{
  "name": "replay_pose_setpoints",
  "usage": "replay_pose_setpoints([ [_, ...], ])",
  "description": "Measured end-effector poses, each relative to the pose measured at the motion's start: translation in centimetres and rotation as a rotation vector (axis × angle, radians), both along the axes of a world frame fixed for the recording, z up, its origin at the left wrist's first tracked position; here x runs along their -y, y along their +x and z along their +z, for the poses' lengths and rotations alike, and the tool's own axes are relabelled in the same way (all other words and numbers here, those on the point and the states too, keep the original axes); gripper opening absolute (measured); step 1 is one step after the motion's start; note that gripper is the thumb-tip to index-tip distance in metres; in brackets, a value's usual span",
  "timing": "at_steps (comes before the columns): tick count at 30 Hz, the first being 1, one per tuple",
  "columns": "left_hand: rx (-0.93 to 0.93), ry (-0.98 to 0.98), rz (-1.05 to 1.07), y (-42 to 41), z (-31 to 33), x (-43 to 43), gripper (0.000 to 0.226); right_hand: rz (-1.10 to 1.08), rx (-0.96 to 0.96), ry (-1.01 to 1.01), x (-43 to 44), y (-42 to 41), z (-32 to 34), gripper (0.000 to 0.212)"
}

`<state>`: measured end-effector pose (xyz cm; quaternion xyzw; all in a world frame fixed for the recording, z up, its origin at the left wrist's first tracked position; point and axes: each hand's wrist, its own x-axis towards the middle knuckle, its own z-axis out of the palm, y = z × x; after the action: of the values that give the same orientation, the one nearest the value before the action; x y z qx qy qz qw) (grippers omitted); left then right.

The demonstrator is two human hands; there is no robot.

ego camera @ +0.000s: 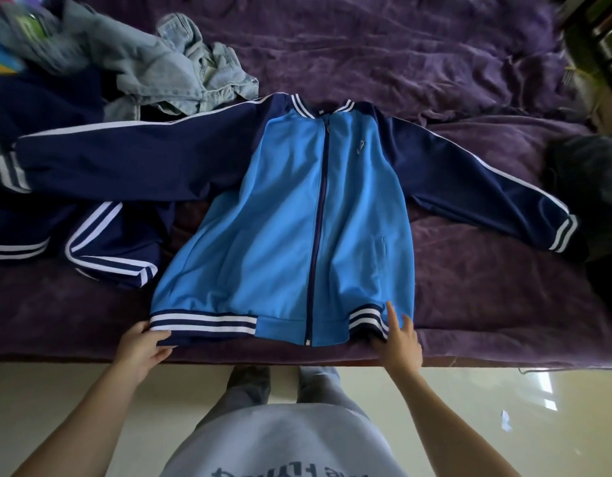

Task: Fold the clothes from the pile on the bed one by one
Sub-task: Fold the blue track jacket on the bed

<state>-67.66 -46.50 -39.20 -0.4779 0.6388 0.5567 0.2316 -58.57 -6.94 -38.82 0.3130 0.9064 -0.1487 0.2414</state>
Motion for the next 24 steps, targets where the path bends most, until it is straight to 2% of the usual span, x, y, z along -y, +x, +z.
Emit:
replay_pose_setpoints([
  [1,0.002,0.008,0.001,-0.1,0.2,-0.1,0.018,-0.076,-0.001,-0.032,-0.7,-0.1,0.4,0.059],
  [3,-0.001,0.011,0.005,-0.6,0.7,0.1,0.024,-0.138,-0.068,-0.006,-2.6,-0.2,1.6,0.056],
  [5,-0.006,-0.004,0.015,-1.0,1.3,0.6,0.025,-0.038,-0.145,0.131,-5.1,0.9,3.0,0.064],
  [8,0.037,-0.019,-0.002,-0.4,1.4,1.3,0.025,0.232,-0.199,0.29,-7.8,4.9,4.9,0.078],
  [10,0.111,-0.021,-0.012,0.8,0.6,1.1,0.025,0.373,-0.14,0.423,-8.3,7.5,4.7,0.081],
  [12,0.168,-0.042,-0.029,1.8,-0.3,0.4,0.024,0.424,0.123,0.391,-7.4,8.2,4.2,0.069],
  [13,0.183,-0.066,-0.049,2.0,-0.7,0.0,0.023,0.38,0.218,0.381,-7.2,8.4,3.1,0.062],
  [16,0.182,-0.158,-0.165,1.5,-1.2,-1.1,0.024,0.123,0.244,0.238,-5.8,7.2,1.3,0.051],
  [21,0.082,-0.262,-0.256,0.2,-1.3,-1.3,0.036,-0.42,0.109,-0.072,-5.8,4.5,-0.1,0.025],
  [24,0.087,-0.328,-0.302,0.7,-1.6,-0.7,0.026,-0.549,-0.044,-0.166,-6.1,3.7,-0.2,0.017],
])
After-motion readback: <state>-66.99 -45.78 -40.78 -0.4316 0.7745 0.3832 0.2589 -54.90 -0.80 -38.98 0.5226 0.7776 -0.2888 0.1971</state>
